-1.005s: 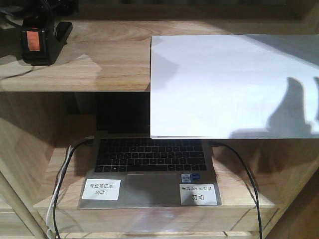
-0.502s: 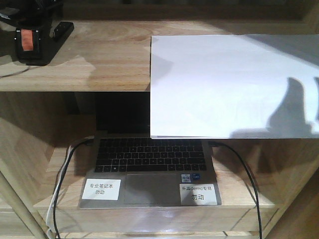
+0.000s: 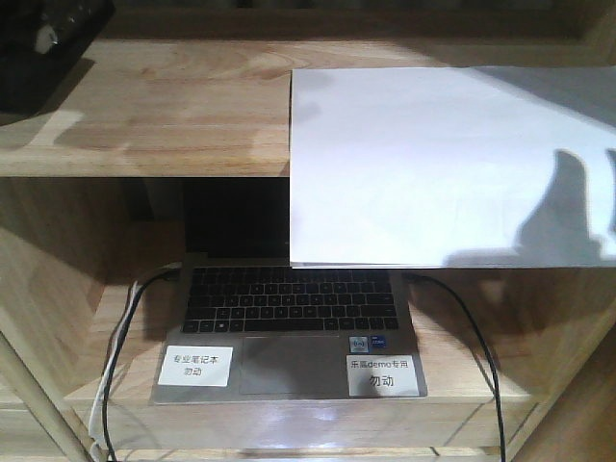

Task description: Grab stapler and paper to desk for stapling

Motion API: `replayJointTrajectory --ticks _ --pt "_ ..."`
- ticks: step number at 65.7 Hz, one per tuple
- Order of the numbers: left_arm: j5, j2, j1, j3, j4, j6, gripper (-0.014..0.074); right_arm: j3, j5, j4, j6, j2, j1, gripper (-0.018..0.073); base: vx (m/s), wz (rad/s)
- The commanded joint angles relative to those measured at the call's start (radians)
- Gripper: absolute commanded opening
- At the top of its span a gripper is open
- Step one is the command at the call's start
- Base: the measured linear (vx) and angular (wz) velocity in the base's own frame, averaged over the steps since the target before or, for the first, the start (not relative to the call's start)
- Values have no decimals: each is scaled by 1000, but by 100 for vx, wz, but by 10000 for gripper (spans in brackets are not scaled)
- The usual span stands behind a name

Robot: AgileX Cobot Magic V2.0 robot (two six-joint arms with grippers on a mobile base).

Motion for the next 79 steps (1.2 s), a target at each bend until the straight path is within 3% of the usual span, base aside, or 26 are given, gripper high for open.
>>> replayJointTrajectory --ticks 1,14,54,63,79 --pt "-219 -161 3 110 38 32 -6 -28 -70 0 -5 12 -5 253 0 0" --pt "-360 -381 3 362 -97 212 -6 -28 -70 0 -5 12 -5 253 0 0" --pt "-282 -759 3 663 -627 769 -6 -28 -70 0 -5 12 -5 253 0 0" --pt "-218 -846 3 700 -664 822 -6 -28 -70 0 -5 12 -5 253 0 0" --pt "-122 -1013 3 734 -679 840 -6 -28 -70 0 -5 12 -5 253 0 0"
